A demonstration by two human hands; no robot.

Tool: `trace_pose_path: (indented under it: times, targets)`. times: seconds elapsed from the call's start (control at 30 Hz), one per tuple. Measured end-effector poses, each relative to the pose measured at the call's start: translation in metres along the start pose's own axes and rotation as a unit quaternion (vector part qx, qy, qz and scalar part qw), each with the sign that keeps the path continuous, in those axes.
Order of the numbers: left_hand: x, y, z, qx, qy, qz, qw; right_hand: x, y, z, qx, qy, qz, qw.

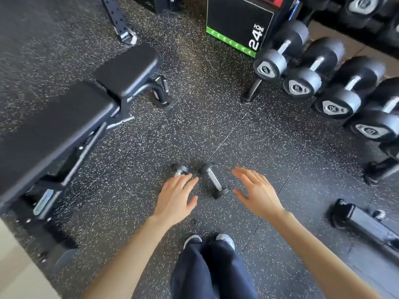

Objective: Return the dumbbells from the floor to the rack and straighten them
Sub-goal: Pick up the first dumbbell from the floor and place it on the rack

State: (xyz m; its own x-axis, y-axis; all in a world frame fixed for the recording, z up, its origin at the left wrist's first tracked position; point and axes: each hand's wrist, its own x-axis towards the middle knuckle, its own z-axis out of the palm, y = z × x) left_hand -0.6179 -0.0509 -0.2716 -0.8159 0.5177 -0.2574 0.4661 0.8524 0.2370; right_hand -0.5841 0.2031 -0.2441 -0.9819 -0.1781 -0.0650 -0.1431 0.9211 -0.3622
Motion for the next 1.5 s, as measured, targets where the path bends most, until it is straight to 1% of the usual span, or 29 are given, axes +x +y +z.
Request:
trace_pose_path:
  times: [0.2, 0.37, 0.5, 0.63, 0.77, 0.83, 0.9, 0.97, 1.03, 1.2, 1.27, 1.33, 1.4, 1.43, 1.5]
  targets:
    - [0.087, -0.038, 0.162, 0.013, -0.022, -0.01, 1.0, 0.024, 0.085, 0.164, 0.03, 0.003, 0.04, 0.999]
    - [0.162, -0.073, 0.278, 0.024, -0.01, 0.001, 1.0, 0.041, 0.152, 0.302, 0.064, -0.029, 0.071, 0.995]
    - [0.212, -0.096, 0.353, 0.037, 0.004, -0.015, 0.999, 0.052, 0.192, 0.391, 0.11, -0.052, 0.079, 0.989]
    - [0.253, -0.107, 0.409, 0.014, 0.025, -0.023, 0.999, 0.057, 0.219, 0.452, 0.144, -0.038, 0.089, 0.985]
    - [0.286, -0.117, 0.446, -0.002, 0.038, -0.008, 0.999, 0.048, 0.232, 0.489, 0.151, -0.019, 0.081, 0.985]
    - [0.3, -0.12, 0.459, -0.013, 0.041, -0.005, 0.999, 0.046, 0.235, 0.5, 0.139, 0.004, 0.054, 0.989]
    - [0.307, -0.119, 0.468, -0.048, 0.039, -0.007, 0.998, 0.048, 0.235, 0.505, 0.123, 0.022, 0.029, 0.992]
    - [0.308, -0.117, 0.472, -0.072, 0.053, -0.009, 0.996, 0.049, 0.235, 0.506, 0.11, 0.02, 0.017, 0.994]
    - [0.303, -0.114, 0.476, -0.072, 0.063, -0.015, 0.995, 0.049, 0.235, 0.506, 0.097, 0.009, 0.004, 0.995]
    - [0.263, -0.114, 0.491, -0.086, 0.063, -0.045, 0.993, 0.041, 0.242, 0.504, 0.079, -0.012, -0.006, 0.997]
    - [0.237, -0.113, 0.501, -0.099, 0.065, -0.054, 0.992, 0.037, 0.244, 0.501, 0.079, -0.009, -0.007, 0.997]
    - [0.211, -0.112, 0.512, -0.111, 0.07, -0.073, 0.989, 0.032, 0.245, 0.502, 0.072, -0.001, -0.03, 0.997]
    - [0.188, -0.108, 0.524, -0.134, 0.074, -0.096, 0.983, 0.027, 0.239, 0.505, 0.04, 0.014, -0.046, 0.998]
    - [0.177, -0.105, 0.529, -0.146, 0.077, -0.108, 0.98, 0.026, 0.234, 0.508, 0.016, 0.029, -0.039, 0.999]
    - [0.158, -0.098, 0.538, -0.159, 0.088, -0.114, 0.977, 0.029, 0.218, 0.515, -0.022, 0.059, 0.005, 0.998]
